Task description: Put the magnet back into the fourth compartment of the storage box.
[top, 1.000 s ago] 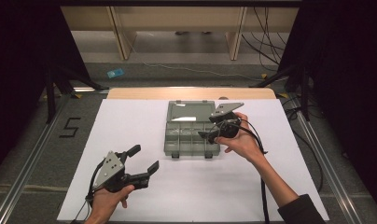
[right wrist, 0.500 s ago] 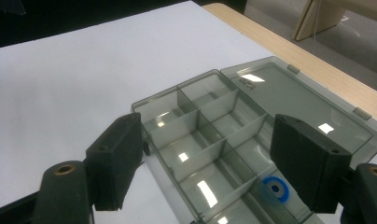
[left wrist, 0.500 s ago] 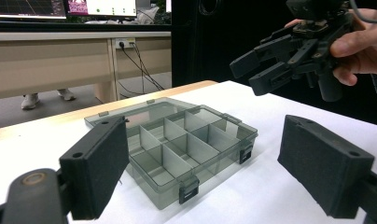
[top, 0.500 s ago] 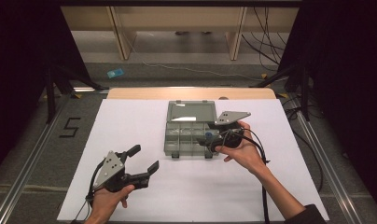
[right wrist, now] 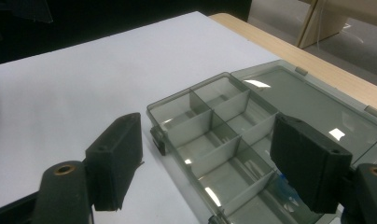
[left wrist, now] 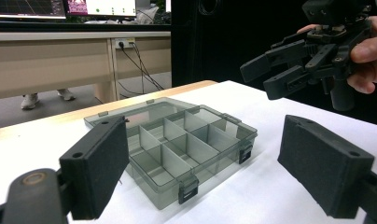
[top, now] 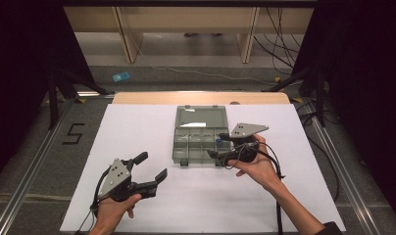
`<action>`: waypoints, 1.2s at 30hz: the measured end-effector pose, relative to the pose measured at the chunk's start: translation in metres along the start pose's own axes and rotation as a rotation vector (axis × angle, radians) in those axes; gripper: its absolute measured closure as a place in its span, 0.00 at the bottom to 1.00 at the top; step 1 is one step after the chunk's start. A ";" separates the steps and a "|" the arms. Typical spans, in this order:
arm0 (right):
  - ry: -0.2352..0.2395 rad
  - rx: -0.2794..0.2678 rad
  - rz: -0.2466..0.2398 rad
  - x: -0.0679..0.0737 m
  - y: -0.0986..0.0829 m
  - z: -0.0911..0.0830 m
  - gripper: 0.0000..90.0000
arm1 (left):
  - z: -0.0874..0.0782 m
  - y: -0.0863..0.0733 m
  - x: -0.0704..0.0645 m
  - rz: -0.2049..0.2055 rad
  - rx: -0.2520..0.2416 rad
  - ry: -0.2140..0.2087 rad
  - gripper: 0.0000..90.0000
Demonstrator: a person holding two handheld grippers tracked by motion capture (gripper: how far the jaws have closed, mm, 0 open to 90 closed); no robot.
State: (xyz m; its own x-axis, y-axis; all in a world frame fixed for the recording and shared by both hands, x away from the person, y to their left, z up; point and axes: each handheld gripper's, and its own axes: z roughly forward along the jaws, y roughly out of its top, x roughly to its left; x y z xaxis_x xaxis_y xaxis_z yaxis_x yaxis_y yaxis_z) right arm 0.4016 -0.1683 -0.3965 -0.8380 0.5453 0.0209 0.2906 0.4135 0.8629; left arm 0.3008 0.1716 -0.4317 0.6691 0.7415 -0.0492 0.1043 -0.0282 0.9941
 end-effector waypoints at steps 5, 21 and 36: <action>0.001 -0.009 0.004 0.001 -0.003 -0.001 0.29 | 0.000 0.000 0.000 0.001 -0.001 -0.001 0.17; -0.007 -0.041 0.007 0.004 -0.007 -0.007 0.29 | 0.000 0.000 0.000 0.000 0.002 0.000 0.17; -0.018 -0.061 0.011 0.004 -0.014 -0.015 0.27 | 0.000 0.000 0.000 0.000 0.002 -0.002 0.17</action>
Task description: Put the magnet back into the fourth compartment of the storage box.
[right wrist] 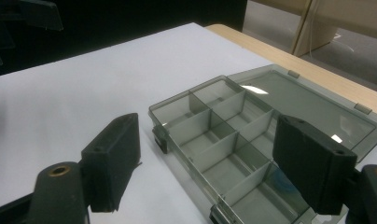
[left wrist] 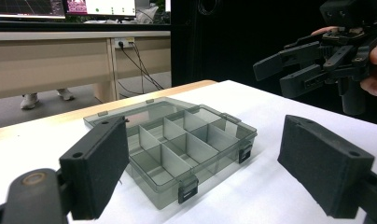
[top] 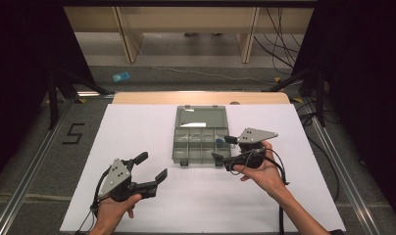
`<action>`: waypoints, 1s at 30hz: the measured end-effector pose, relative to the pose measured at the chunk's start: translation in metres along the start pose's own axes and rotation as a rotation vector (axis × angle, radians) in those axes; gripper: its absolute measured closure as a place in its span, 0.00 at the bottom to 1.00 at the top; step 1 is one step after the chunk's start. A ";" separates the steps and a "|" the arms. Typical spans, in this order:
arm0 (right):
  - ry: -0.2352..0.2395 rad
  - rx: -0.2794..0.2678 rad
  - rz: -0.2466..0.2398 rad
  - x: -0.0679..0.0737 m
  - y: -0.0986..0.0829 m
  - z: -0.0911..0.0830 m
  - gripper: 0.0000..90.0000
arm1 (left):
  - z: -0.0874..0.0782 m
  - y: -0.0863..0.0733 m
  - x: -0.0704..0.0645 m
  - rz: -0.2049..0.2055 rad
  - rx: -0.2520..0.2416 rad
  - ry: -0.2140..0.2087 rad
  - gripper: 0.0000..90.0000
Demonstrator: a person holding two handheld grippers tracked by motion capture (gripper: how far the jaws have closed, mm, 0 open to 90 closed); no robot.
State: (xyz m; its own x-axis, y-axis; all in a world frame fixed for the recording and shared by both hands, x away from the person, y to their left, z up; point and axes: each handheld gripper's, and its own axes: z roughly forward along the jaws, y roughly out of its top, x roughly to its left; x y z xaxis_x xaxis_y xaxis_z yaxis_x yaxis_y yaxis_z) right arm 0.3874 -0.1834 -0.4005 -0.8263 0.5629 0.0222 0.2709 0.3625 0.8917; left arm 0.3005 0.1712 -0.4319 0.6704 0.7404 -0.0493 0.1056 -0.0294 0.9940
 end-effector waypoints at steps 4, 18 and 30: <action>-0.011 -0.016 0.005 0.000 -0.003 -0.002 0.26 | 0.000 0.000 0.000 -0.001 0.000 0.000 0.17; -0.004 -0.015 0.030 0.001 -0.010 -0.010 0.24 | 0.001 0.000 0.001 0.013 -0.014 -0.012 0.17; -0.027 -0.062 0.030 0.001 -0.019 -0.019 0.25 | 0.001 0.000 0.000 0.006 0.001 -0.003 0.17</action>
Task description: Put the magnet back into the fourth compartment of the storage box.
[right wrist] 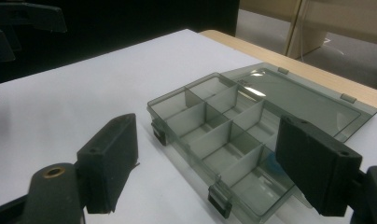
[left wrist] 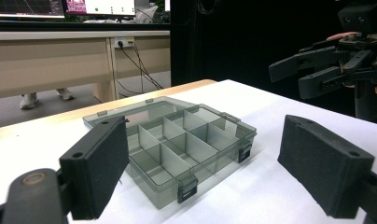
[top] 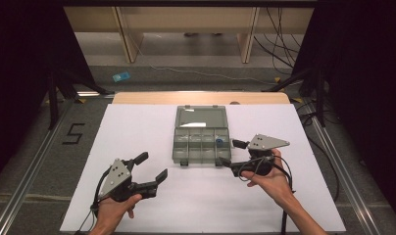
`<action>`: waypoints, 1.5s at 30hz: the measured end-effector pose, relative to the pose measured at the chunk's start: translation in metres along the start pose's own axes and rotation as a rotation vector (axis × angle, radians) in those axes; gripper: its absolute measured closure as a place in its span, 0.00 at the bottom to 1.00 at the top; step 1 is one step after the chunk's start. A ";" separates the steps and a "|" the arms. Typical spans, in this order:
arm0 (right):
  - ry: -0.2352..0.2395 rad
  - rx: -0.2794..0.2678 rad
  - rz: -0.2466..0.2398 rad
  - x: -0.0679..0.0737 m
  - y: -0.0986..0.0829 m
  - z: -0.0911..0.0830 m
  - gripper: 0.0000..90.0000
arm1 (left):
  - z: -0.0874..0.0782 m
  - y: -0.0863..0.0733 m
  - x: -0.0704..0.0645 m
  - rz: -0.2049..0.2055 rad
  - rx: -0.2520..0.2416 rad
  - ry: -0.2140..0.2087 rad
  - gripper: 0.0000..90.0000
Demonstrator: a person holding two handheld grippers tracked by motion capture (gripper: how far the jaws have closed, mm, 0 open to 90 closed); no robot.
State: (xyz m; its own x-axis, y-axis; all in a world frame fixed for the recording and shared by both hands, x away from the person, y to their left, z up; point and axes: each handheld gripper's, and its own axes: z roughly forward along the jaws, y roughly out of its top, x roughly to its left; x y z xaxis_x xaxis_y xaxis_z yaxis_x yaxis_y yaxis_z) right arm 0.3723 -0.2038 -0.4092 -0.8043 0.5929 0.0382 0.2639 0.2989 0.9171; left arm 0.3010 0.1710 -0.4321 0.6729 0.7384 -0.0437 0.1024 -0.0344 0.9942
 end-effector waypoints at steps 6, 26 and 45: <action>-0.008 0.009 0.016 0.000 -0.006 -0.007 0.25 | 0.000 0.000 0.000 -0.001 0.001 0.000 0.17; -0.013 -0.024 0.046 0.007 -0.022 -0.022 0.20 | 0.000 0.000 0.000 -0.002 0.002 -0.001 0.17; -0.019 -0.023 0.091 0.013 -0.038 -0.036 0.19 | 0.000 0.000 -0.001 0.005 0.005 -0.005 0.17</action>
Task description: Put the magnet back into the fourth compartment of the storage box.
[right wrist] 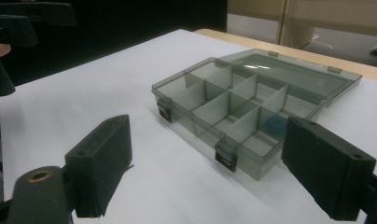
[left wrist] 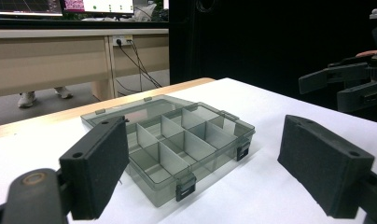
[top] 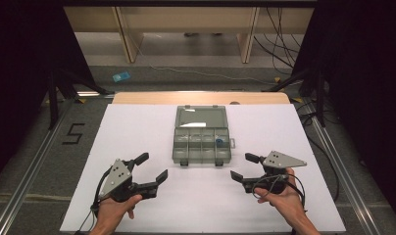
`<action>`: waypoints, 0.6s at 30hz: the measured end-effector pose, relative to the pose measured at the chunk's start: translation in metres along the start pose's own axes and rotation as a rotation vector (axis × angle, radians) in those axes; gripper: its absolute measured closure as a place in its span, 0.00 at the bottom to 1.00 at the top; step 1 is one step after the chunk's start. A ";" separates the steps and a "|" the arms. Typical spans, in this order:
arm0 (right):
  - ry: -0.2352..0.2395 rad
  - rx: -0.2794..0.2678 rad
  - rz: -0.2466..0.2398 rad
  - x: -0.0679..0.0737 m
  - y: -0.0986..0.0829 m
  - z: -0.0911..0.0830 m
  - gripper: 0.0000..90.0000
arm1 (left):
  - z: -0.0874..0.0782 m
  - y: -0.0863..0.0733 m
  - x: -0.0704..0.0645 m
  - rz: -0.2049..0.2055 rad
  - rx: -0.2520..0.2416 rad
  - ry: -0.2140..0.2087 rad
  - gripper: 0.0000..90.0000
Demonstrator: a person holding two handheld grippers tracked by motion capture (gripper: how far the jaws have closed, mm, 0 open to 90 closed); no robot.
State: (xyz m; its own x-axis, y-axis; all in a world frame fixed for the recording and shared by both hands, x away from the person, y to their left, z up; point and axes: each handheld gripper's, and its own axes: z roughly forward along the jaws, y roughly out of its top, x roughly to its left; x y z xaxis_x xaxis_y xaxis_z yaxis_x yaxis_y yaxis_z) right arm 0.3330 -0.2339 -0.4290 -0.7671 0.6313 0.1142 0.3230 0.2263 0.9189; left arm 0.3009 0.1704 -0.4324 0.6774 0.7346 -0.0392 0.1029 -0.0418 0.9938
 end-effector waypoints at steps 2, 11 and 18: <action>-0.002 -0.015 0.008 0.001 -0.001 -0.001 0.19 | 0.000 0.000 0.000 -0.001 0.000 0.000 0.17; -0.011 -0.003 0.000 0.001 -0.005 -0.007 0.19 | 0.000 0.000 0.000 0.002 0.002 -0.001 0.17; -0.012 -0.024 0.006 0.001 -0.005 -0.008 0.19 | 0.001 0.000 -0.001 -0.003 0.003 -0.002 0.17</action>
State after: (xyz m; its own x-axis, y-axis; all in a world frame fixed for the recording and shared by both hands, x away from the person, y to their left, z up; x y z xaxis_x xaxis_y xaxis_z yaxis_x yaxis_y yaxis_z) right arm 0.3263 -0.2400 -0.4308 -0.7583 0.6417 0.1152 0.3140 0.2046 0.9271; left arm 0.3009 0.1697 -0.4326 0.6784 0.7335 -0.0419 0.1065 -0.0417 0.9934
